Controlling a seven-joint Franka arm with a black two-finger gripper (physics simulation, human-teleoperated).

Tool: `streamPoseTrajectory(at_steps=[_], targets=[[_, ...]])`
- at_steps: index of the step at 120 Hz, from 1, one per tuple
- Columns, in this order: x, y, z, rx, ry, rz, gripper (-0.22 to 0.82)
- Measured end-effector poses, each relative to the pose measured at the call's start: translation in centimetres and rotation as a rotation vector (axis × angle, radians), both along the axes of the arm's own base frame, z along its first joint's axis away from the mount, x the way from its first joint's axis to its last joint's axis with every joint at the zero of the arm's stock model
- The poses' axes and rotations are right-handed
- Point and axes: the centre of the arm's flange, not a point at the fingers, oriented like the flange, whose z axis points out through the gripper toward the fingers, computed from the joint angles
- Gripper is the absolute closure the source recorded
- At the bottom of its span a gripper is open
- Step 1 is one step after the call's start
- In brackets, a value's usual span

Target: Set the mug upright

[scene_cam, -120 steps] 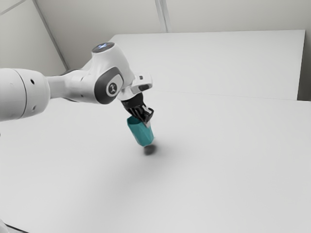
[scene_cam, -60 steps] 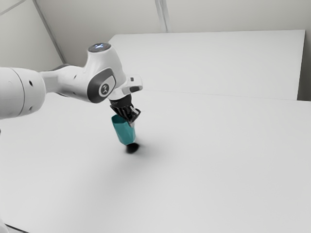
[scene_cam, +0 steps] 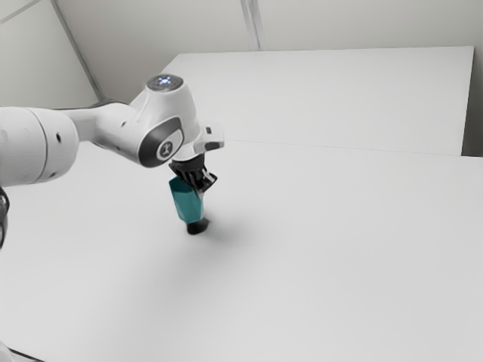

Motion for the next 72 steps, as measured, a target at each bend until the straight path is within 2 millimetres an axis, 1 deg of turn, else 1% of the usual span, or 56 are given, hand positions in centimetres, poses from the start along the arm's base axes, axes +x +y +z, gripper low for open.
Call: streamPoseTrajectory(at_steps=[31,72], targets=[[0.0,0.0,-2.2,0.025,0.032,0.030,0.79],[0.4,-0.3,-2.9,0.016,0.007,0.054,0.79]])
